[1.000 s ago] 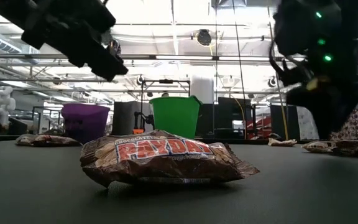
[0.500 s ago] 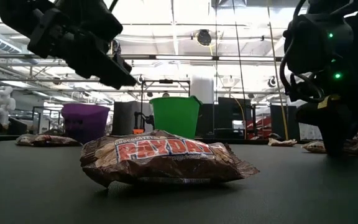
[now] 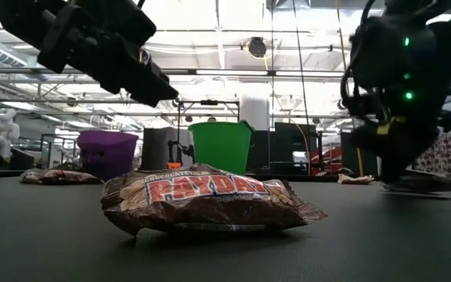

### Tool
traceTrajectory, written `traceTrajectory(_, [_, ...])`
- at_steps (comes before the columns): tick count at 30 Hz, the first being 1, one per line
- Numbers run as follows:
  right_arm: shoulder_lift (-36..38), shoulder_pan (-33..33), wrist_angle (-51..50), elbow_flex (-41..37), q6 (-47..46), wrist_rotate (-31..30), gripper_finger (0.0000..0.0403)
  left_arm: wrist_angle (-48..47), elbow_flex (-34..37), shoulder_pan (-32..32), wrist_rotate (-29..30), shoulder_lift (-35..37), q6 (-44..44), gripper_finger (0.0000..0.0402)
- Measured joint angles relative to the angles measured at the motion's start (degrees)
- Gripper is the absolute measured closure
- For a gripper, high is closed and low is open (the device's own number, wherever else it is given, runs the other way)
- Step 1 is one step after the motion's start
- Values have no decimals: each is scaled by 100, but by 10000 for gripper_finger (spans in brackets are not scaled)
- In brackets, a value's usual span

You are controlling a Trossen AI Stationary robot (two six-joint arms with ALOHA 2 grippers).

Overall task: Sort candy by brand, put in halloween buckets
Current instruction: Put the brown chocolate bar into the purple bucket

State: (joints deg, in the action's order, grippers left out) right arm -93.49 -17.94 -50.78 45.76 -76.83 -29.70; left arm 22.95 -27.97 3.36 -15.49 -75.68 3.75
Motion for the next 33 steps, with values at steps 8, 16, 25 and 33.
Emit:
traceTrajectory(8, [-1,-2,3022,271,2117,-665,374,663,-9,217,-2,-325,-2,269])
traceTrajectory(16, [2,-69,7232,275,5246,-37,372,2640,-7,520,-9,-1516,-35,269])
traceTrajectory(25, [7,-69,7840,282,5825,746,372,4051,-7,531,171,-1888,8,269])
traceTrajectory(33, [-44,-102,7752,280,5804,885,372,4063,-4,531,655,-1891,341,269])
